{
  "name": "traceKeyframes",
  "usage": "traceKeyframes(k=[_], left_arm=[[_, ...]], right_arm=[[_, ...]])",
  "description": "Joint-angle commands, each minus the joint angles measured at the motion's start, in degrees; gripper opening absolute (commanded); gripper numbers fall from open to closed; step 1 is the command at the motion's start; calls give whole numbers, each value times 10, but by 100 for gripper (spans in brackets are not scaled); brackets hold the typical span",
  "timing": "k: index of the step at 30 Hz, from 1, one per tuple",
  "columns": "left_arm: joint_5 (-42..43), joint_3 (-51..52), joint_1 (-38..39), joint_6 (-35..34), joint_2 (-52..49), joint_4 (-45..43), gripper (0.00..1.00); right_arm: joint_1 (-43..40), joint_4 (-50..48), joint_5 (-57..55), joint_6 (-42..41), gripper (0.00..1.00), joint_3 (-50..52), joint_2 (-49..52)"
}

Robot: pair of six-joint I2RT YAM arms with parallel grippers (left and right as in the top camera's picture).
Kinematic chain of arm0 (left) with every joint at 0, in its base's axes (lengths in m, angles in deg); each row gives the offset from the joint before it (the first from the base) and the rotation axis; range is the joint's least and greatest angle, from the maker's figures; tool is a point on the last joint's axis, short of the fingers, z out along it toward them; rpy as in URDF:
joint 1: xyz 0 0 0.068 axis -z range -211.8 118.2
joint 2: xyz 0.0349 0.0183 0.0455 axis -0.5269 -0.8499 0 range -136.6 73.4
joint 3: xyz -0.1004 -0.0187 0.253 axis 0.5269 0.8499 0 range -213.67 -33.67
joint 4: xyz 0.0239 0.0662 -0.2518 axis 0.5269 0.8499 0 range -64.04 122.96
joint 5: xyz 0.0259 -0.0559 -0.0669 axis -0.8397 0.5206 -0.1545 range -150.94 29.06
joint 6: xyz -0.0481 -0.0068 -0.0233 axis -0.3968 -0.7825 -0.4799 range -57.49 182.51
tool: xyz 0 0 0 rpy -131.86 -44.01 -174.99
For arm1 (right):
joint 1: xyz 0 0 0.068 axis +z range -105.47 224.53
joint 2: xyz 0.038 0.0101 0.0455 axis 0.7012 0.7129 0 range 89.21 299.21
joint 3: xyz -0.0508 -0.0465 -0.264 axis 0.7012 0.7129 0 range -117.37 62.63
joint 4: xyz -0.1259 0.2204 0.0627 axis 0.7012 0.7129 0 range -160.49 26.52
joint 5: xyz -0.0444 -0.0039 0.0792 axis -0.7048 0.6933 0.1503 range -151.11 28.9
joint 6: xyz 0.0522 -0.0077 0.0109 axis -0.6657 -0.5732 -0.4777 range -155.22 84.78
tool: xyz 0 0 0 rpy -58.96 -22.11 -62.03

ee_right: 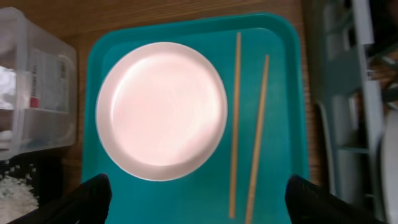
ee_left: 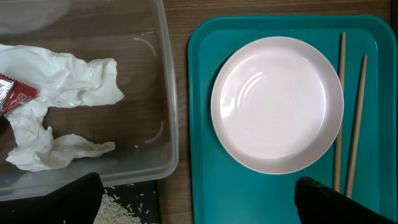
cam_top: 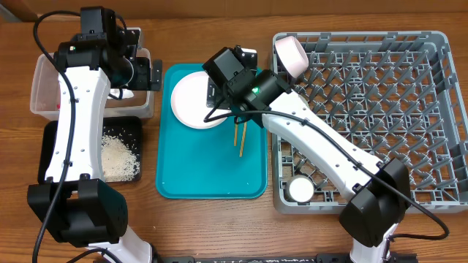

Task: Sort waste into correct bins and load items into the dishwasher
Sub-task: 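Move the right gripper back over the white plate on the teal tray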

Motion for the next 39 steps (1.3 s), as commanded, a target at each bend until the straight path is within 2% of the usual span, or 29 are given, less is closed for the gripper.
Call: traceKeyframes(k=[1,8,12,22,25,27,31,36,39], left_arm=[[-3,-16,-1,-3,9,0,100],[-3,-16,-1,-3,9,0,100],[-3,-16,-1,-3,9,0,100],[-3,-16,-1,-3,9,0,100],[-3,-16,-1,-3,9,0,100],[-3,-16,-1,-3,9,0,100],[-3,-16,-1,-3,9,0,100],[-3,-16,-1,-3,9,0,100],[-3,-16,-1,-3,9,0,100]], right_arm=[[0,-32,29,-11,88,35,-6],[0,-102,52,-10,87,84,-6],[1,-156,73,-13,81,109,-3],[1,-189,91,-75,78,113,59],[1,-197,97,-88,71,113,76],[1,-205,104,-92,63,113,85],[1,-205,101,-115,55,113,104],[-2,-198,94,-115,50,113,113],[-3,-168,66,-151,48,113,113]])
